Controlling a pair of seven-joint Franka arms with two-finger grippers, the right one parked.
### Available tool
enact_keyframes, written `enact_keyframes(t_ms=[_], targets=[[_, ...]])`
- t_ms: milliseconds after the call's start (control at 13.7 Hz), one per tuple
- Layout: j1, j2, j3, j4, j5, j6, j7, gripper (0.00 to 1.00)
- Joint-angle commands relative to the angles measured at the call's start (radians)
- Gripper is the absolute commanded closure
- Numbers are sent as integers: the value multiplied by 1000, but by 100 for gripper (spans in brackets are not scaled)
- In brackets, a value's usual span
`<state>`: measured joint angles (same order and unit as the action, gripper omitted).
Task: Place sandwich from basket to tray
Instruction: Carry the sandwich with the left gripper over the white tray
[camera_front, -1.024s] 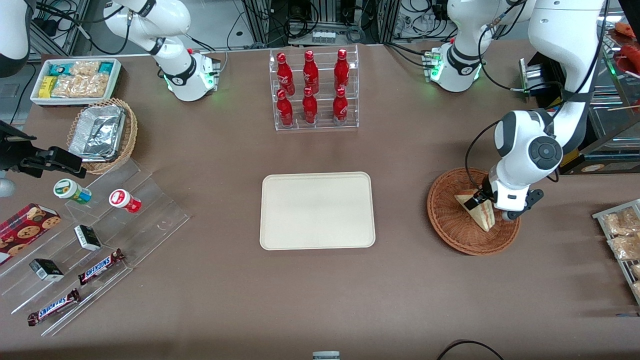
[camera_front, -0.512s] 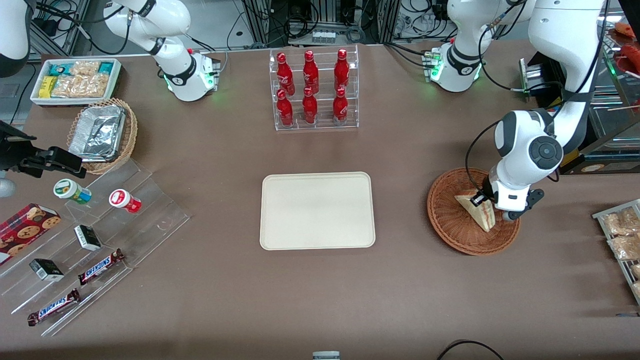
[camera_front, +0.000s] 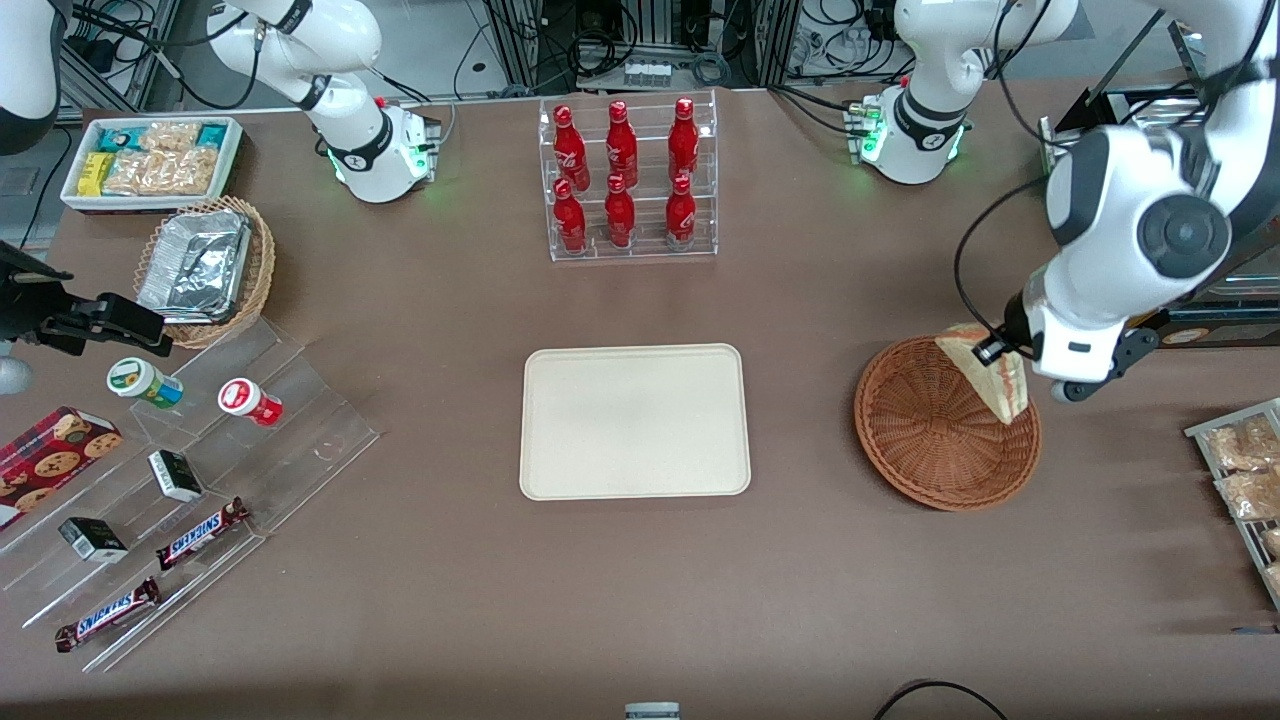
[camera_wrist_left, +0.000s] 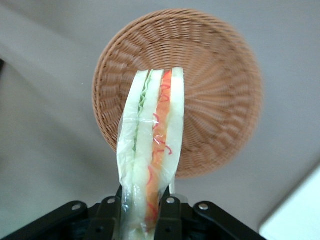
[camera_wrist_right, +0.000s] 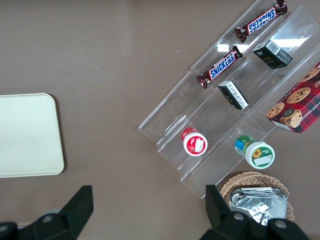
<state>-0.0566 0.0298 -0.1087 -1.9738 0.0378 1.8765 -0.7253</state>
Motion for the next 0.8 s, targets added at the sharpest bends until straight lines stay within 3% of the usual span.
enact_keyframes(t_ms=[0,220,585,732], targets=[[-6,53,-109,104,17,-57,-14,91],[-69,148,-200,219,20,-48,-37,89],[-267,355,-197,424,25,-42,-43,89],[-336,460,-200,516,104,-40,-127,89]])
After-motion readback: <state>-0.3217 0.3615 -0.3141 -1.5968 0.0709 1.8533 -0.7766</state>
